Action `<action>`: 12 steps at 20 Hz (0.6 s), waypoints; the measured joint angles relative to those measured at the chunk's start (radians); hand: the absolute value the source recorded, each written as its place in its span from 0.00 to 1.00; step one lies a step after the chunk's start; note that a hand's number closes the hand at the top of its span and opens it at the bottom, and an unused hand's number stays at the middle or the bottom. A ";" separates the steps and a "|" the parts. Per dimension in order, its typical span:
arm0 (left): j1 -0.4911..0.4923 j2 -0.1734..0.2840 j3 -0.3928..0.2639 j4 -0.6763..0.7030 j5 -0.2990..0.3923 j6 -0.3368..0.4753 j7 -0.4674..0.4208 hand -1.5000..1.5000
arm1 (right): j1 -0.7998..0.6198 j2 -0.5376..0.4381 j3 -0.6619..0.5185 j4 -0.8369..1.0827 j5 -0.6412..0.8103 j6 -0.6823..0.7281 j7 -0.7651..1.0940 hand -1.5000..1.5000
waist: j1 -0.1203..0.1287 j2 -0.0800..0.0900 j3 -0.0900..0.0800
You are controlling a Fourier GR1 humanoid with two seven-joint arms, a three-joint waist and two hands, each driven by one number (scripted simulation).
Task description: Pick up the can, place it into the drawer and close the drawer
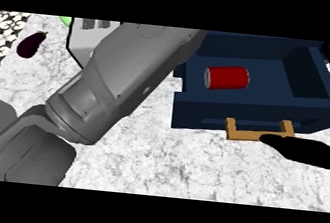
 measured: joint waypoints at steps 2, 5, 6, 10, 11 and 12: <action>-0.006 0.002 0.004 0.015 -0.004 -0.011 -0.006 0.00 | -0.034 -0.002 0.028 0.066 0.060 -0.018 -0.016 0.00 | 0.013 -0.001 0.000; -0.005 0.001 -0.005 0.019 -0.011 -0.017 -0.002 0.00 | -0.082 0.002 0.065 0.197 0.142 -0.055 -0.062 0.00 | 0.030 -0.005 0.000; -0.012 0.003 -0.004 0.022 -0.015 -0.018 0.005 0.00 | -0.091 0.006 0.081 0.235 0.175 -0.073 -0.074 0.00 | 0.034 -0.006 0.000; -0.003 0.011 0.002 0.023 -0.019 -0.037 0.001 0.00 | -0.152 0.024 0.124 0.403 0.284 -0.139 -0.113 0.00 | 0.046 -0.009 -0.001; -0.002 0.014 0.005 0.019 -0.020 -0.041 0.005 0.00 | -0.168 0.029 0.134 0.435 0.308 -0.150 -0.116 0.00 | 0.048 -0.011 -0.001; -0.005 0.021 0.011 0.016 -0.020 -0.042 0.008 0.00 | -0.176 0.034 0.140 0.475 0.327 -0.171 -0.133 0.00 | 0.050 -0.012 -0.001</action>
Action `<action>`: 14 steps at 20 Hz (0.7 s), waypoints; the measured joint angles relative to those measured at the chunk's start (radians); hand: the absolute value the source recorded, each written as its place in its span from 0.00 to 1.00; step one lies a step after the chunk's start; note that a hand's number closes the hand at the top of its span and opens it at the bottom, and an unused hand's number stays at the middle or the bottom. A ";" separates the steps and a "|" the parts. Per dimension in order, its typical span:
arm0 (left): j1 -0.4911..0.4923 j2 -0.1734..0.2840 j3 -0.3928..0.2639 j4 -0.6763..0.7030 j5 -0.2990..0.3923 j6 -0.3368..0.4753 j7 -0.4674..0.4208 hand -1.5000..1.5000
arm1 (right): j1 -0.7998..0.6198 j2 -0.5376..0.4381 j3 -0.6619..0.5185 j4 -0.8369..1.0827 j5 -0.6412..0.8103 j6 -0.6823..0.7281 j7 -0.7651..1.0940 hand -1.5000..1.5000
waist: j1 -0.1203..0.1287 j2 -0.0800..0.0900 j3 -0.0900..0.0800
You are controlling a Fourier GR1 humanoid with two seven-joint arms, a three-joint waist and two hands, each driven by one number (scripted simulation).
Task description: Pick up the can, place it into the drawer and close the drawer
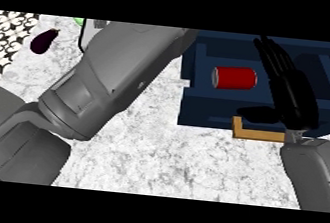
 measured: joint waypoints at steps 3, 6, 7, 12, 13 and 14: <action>0.004 0.019 0.009 -0.007 -0.005 -0.015 0.014 0.00 | -0.059 0.021 0.003 0.132 0.050 -0.059 -0.033 0.00 | 0.008 -0.002 0.000; 0.010 0.034 0.013 -0.019 -0.014 -0.008 0.024 0.00 | -0.115 0.055 0.004 0.275 0.101 -0.141 -0.058 0.00 | 0.019 -0.003 0.000; 0.023 0.038 0.014 -0.025 -0.017 -0.011 0.019 0.00 | -0.137 0.065 0.000 0.324 0.115 -0.166 -0.065 0.00 | 0.022 -0.003 0.000; 0.053 0.079 0.014 -0.054 -0.034 -0.031 0.041 0.00 | -0.264 0.098 -0.035 0.537 0.176 -0.288 -0.078 0.00 | 0.033 -0.005 -0.001; 0.060 0.087 0.015 -0.062 -0.035 -0.035 0.048 0.00 | -0.286 0.102 -0.046 0.578 0.186 -0.320 -0.078 0.00 | 0.037 -0.004 -0.001; 0.068 0.094 0.014 -0.074 -0.037 -0.040 0.053 0.00 | -0.308 0.105 -0.057 0.618 0.195 -0.352 -0.081 0.00 | 0.042 -0.004 -0.001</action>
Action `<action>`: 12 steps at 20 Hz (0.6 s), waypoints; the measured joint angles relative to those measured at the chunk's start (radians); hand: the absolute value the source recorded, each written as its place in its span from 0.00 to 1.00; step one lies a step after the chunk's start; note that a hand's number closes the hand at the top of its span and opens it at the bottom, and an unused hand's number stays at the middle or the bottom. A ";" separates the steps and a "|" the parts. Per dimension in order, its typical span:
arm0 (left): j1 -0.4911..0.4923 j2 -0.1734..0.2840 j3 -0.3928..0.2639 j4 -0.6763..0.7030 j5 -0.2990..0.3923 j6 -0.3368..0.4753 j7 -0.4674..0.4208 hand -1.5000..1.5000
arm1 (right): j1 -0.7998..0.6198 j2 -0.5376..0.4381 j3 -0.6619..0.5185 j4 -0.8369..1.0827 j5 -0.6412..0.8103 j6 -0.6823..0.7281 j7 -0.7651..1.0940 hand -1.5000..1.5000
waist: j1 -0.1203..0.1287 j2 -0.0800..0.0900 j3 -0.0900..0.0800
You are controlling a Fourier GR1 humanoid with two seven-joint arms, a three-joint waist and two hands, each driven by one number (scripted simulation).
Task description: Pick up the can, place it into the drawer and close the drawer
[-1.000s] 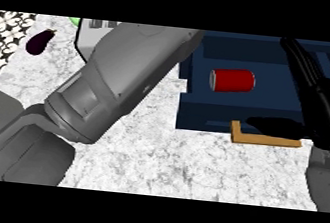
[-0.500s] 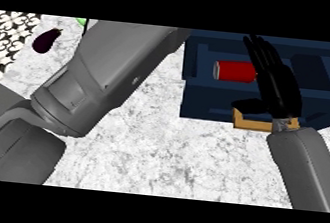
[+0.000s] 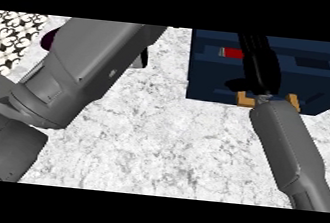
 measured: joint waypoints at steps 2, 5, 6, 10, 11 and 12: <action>0.015 0.015 -0.004 -0.022 -0.005 -0.012 0.015 0.00 | -0.050 0.009 -0.020 0.076 0.015 -0.052 -0.001 0.00 | 0.008 0.000 0.000; 0.056 0.045 -0.010 -0.061 -0.014 -0.030 0.030 0.00 | -0.114 0.006 -0.048 0.178 0.028 -0.112 -0.013 0.00 | 0.020 0.000 0.000; 0.060 0.051 -0.010 -0.075 -0.014 -0.032 0.039 0.00 | -0.134 0.003 -0.059 0.214 0.028 -0.133 -0.024 0.00 | 0.025 0.001 0.001; 0.100 0.078 -0.015 -0.127 -0.022 -0.047 0.056 0.00 | -0.233 0.002 -0.090 0.330 0.039 -0.178 -0.023 0.00 | 0.037 0.004 0.001; 0.111 0.088 -0.017 -0.142 -0.024 -0.049 0.064 0.00 | -0.247 0.003 -0.096 0.354 0.039 -0.191 -0.028 0.00 | 0.038 0.003 0.001; 0.117 0.096 -0.019 -0.157 -0.026 -0.053 0.069 0.00 | -0.266 0.001 -0.101 0.375 0.043 -0.201 -0.028 0.00 | 0.046 0.004 0.001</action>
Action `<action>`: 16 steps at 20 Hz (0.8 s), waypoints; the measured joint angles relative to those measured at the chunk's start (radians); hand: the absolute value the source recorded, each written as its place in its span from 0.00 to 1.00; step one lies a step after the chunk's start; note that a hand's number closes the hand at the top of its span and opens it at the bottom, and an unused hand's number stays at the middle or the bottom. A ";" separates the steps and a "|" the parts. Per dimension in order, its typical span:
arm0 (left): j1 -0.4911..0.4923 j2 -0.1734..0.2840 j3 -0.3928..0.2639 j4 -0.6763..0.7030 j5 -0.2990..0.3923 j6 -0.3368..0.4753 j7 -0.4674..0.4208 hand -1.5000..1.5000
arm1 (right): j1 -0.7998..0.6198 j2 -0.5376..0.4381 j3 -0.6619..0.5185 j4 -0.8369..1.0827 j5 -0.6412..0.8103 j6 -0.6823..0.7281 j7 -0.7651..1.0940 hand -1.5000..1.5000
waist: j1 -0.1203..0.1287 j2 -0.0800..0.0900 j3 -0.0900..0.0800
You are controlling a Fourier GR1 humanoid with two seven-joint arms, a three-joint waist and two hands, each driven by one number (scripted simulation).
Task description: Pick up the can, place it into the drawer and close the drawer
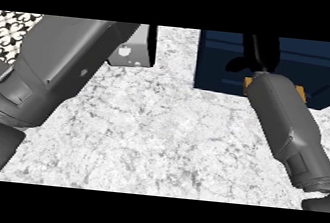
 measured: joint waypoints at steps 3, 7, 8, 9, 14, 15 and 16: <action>0.022 0.020 -0.007 -0.043 -0.005 -0.005 0.030 0.00 | -0.049 -0.001 -0.009 0.065 0.010 -0.010 0.003 0.00 | 0.008 0.002 0.001; 0.077 0.037 -0.015 -0.102 -0.010 -0.008 0.041 0.00 | -0.098 -0.006 -0.024 0.131 0.011 -0.006 -0.008 0.00 | 0.013 0.007 0.003; 0.093 0.052 -0.015 -0.117 -0.009 -0.020 0.044 0.00 | -0.107 -0.006 -0.027 0.142 0.011 -0.006 -0.012 0.00 | 0.014 0.008 0.004; 0.098 0.062 -0.016 -0.134 -0.009 -0.025 0.057 0.00 | -0.114 -0.009 -0.031 0.153 0.010 -0.006 -0.016 0.00 | 0.017 0.008 0.004; 0.143 0.090 -0.020 -0.207 -0.008 -0.034 0.081 0.00 | -0.139 -0.004 -0.073 0.178 -0.035 0.015 -0.094 0.00 | 0.013 0.015 0.009; 0.156 0.093 -0.020 -0.217 -0.009 -0.033 0.078 0.00 | -0.141 -0.004 -0.082 0.181 -0.045 0.017 -0.113 0.00 | 0.011 0.017 0.009; 0.161 0.100 -0.020 -0.230 -0.010 -0.032 0.084 0.00 | -0.143 -0.003 -0.090 0.184 -0.053 0.018 -0.131 0.00 | 0.010 0.017 0.009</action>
